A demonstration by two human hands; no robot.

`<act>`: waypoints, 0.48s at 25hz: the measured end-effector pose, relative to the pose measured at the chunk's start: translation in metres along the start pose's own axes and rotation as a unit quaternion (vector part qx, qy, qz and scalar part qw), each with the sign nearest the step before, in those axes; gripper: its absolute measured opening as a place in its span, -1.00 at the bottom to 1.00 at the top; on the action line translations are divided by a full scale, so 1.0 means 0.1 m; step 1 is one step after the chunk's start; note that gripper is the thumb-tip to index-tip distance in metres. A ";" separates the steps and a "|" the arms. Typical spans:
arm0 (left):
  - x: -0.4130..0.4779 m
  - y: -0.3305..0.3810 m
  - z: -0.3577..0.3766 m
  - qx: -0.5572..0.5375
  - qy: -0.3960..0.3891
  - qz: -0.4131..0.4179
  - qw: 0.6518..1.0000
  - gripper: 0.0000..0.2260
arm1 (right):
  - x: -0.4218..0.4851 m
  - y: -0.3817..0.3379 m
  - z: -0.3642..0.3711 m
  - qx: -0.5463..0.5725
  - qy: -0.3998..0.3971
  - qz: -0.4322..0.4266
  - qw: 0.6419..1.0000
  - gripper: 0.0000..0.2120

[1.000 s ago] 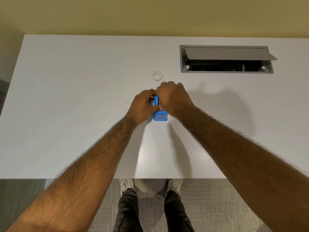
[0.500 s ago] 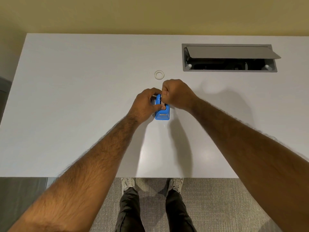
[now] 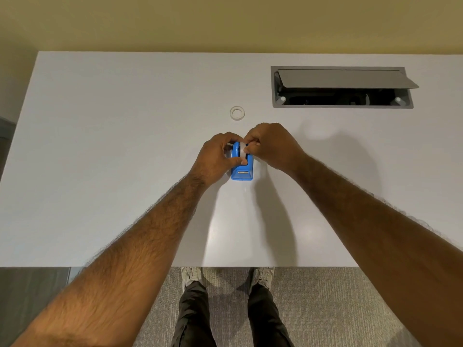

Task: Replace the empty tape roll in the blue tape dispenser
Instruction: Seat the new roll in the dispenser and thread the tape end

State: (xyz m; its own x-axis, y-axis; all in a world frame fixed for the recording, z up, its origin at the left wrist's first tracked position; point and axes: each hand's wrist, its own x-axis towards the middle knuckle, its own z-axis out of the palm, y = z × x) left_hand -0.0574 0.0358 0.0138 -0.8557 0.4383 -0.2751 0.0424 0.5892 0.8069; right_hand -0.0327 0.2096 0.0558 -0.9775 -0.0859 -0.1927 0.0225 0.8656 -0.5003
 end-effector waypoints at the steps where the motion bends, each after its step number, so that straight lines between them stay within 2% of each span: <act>1: 0.00 0.01 0.00 -0.001 0.000 -0.002 1.000 -0.58 | 0.01 -0.01 0.02 -0.013 0.013 0.005 1.000 -0.80; 12: 0.00 0.01 0.00 0.001 -0.006 -0.015 1.000 -0.54 | 0.02 -0.14 0.04 -0.143 0.046 -0.022 0.988 -0.85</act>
State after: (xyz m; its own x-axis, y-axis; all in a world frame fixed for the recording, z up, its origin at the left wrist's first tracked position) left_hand -0.0572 0.0364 0.0141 -0.8504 0.4290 -0.3045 0.0183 0.6026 0.7978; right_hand -0.0337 0.1948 0.0591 -0.9913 -0.0936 -0.0920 -0.0685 0.9669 -0.2457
